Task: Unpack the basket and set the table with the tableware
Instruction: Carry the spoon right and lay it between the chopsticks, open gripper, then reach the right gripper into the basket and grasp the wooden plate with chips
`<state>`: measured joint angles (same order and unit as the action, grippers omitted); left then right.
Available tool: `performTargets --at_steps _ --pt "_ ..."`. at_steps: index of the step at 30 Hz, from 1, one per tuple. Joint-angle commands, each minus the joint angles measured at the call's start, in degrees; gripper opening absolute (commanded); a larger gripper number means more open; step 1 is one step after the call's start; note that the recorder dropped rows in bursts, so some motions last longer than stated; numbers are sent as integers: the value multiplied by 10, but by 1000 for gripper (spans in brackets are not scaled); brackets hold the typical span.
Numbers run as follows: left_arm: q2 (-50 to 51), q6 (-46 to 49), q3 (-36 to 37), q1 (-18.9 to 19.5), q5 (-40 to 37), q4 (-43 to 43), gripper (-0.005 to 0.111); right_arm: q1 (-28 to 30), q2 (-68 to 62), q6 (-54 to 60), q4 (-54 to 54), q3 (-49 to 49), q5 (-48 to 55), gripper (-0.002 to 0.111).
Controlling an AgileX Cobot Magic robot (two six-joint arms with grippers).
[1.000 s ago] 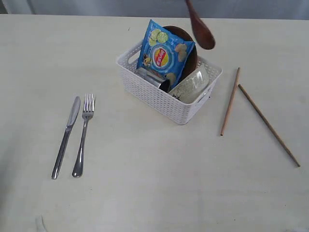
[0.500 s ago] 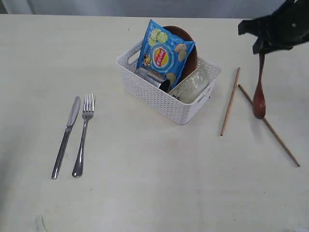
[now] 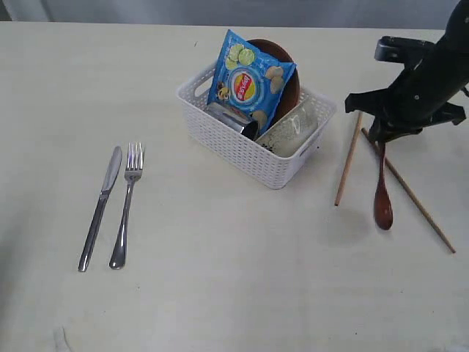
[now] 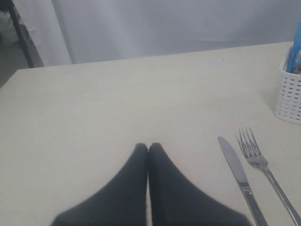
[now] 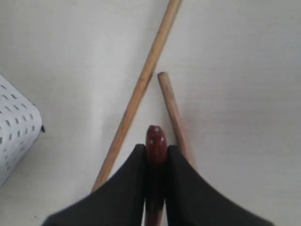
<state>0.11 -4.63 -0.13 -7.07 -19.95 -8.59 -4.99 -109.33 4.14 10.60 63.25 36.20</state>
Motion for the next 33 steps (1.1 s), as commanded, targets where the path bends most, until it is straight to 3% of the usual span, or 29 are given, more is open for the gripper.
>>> performTargets --at_steps 1,7,9,14,25,31,33 --pt "-1 -1 1 -3 0 -2 0 2 -20 -5 -3 0 8 1" --pt "-1 -1 1 -3 0 -2 0 2 -22 -5 -2 5 8 42" --pt "-1 -1 1 -3 0 -2 0 2 -20 -5 -2 15 18 48" --pt "-1 -1 1 -3 0 -2 0 -3 11 30 23 72 82 48" --pt "-1 -1 1 -3 0 3 0 -72 50 335 215 167 40 48" --pt "-1 -1 1 -3 0 3 0 -73 -13 409 301 223 68 67" --pt "-1 -1 1 -3 0 3 0 -73 -37 409 305 240 82 68"
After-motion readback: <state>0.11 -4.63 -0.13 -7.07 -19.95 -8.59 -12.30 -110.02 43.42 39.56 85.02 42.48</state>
